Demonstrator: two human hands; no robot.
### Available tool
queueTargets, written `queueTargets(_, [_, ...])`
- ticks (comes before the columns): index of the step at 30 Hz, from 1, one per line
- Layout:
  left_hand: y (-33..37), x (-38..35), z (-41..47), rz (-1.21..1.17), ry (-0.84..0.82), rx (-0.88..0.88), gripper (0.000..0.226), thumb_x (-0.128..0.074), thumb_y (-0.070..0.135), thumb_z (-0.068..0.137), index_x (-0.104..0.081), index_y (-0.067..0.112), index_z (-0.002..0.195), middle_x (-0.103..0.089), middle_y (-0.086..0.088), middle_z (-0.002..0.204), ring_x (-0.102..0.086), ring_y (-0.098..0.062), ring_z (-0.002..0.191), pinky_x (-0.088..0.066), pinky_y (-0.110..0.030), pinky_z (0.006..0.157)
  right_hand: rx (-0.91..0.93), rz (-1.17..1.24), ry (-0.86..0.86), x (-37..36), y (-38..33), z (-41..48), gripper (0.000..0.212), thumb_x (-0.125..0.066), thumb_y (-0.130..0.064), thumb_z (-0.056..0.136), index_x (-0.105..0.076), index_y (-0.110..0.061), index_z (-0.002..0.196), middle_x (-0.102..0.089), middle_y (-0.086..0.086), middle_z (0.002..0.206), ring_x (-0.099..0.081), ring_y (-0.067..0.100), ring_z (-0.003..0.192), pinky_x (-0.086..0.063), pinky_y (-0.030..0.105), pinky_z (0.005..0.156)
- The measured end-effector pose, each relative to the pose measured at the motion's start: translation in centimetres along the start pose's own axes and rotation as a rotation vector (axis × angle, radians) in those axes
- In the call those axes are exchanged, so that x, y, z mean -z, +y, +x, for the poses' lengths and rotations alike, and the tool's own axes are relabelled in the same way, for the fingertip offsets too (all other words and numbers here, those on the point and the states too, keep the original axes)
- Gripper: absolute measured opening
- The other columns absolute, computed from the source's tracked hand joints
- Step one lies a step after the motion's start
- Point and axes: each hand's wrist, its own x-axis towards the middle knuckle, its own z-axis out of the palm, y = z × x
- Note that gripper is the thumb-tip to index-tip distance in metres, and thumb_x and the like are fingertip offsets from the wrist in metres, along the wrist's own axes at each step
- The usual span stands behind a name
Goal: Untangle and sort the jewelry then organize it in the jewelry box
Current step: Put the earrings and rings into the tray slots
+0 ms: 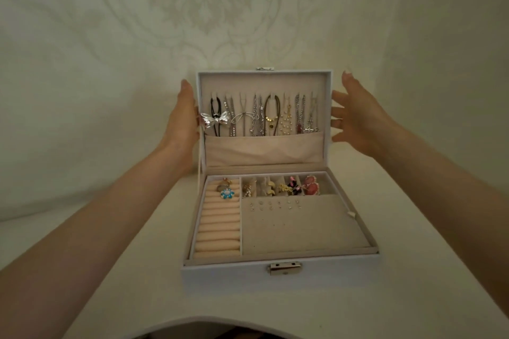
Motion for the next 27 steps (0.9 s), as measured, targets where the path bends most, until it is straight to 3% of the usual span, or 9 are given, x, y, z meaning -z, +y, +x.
queueTargets(3, [1.0,0.6,-1.3,0.012,-0.040,0.006,0.066,-0.016,0.057,0.098,-0.040,0.012,0.139,-0.055,0.003,0.129,-0.051,-0.011,0.113,-0.034,-0.028,0.101,0.021,-0.004,-0.015,0.9,-0.1,-1.2,0.077,-0.021,-0.069,0.092,-0.035,-0.016,0.146,-0.049,0.014,0.141,-0.042,0.032,0.132,-0.016,0.061,0.112])
queueTargets(6, [1.0,2.0,-3.3,-0.008,-0.042,-0.022,0.071,-0.016,0.062,0.095,-0.048,0.012,0.134,-0.057,0.001,0.127,-0.051,-0.013,0.115,-0.030,-0.032,0.111,0.078,-0.030,0.007,1.7,0.0,-3.5,0.074,-0.022,-0.068,0.092,-0.041,-0.018,0.142,-0.055,0.011,0.135,-0.048,0.026,0.127,-0.017,0.056,0.111])
queueTargets(10, [-0.3,3.2,-7.5,-0.077,-0.074,-0.078,0.060,-0.015,0.061,0.095,-0.060,0.024,0.109,-0.064,0.013,0.108,-0.055,-0.003,0.112,-0.030,-0.027,0.107,0.162,0.005,0.047,2.0,1.7,-7.9,0.064,-0.021,-0.060,0.097,-0.034,-0.022,0.147,-0.055,-0.004,0.133,-0.058,0.010,0.109,-0.025,0.036,0.108])
queueTargets(12, [-1.8,3.4,-9.7,-0.111,-0.070,-0.119,0.057,-0.019,0.059,0.094,-0.060,0.025,0.114,-0.065,0.014,0.112,-0.056,0.003,0.110,-0.031,-0.024,0.106,0.176,0.049,0.042,1.8,3.5,-10.4,0.066,-0.024,-0.061,0.095,-0.039,-0.019,0.144,-0.056,-0.007,0.130,-0.058,0.003,0.110,-0.025,0.029,0.108])
queueTargets(14, [-3.7,3.7,-11.6,-0.111,-0.034,-0.141,0.063,-0.026,0.062,0.088,-0.058,0.020,0.124,-0.064,0.009,0.120,-0.055,0.001,0.114,-0.031,-0.026,0.109,0.172,0.127,0.091,1.7,5.6,-12.6,0.073,-0.036,-0.064,0.085,-0.047,-0.015,0.138,-0.056,-0.003,0.133,-0.056,0.006,0.115,-0.027,0.033,0.114])
queueTargets(17, [-6.6,4.2,-13.5,0.007,0.001,-0.174,0.058,-0.032,0.068,0.089,-0.060,0.029,0.122,-0.063,0.014,0.120,-0.055,-0.003,0.116,-0.036,-0.033,0.105,0.140,0.088,0.146,1.2,8.0,-14.9,0.056,-0.041,-0.058,0.083,-0.053,-0.026,0.127,-0.049,-0.007,0.139,-0.047,0.007,0.124,-0.026,0.035,0.116])
queueTargets(22, [-7.8,3.7,-15.1,0.050,0.076,-0.161,0.038,-0.043,0.056,0.086,-0.053,0.035,0.115,-0.057,0.021,0.110,-0.054,-0.001,0.105,-0.042,-0.028,0.089,0.154,0.013,0.108,0.4,9.7,-16.2,0.059,-0.059,-0.047,0.085,-0.045,-0.029,0.140,-0.044,-0.015,0.143,-0.040,0.004,0.130,-0.026,0.036,0.116])
queueTargets(24, [-7.6,3.4,-15.5,0.046,0.071,-0.151,0.038,-0.041,0.054,0.090,-0.049,0.033,0.120,-0.055,0.019,0.112,-0.053,-0.003,0.106,-0.042,-0.028,0.087,0.132,0.037,0.110,0.2,9.9,-16.1,0.061,-0.055,-0.046,0.082,-0.045,-0.030,0.140,-0.044,-0.016,0.143,-0.041,0.006,0.130,-0.028,0.036,0.115])
queueTargets(27, [-7.2,3.1,-15.3,0.072,0.056,-0.111,0.029,-0.034,0.042,0.100,-0.044,0.030,0.124,-0.052,0.020,0.109,-0.050,-0.003,0.104,-0.039,-0.028,0.084,0.113,0.037,0.142,-0.1,9.7,-15.8,0.046,-0.046,-0.036,0.096,-0.043,-0.028,0.142,-0.042,-0.014,0.144,-0.040,0.009,0.131,-0.026,0.039,0.116])
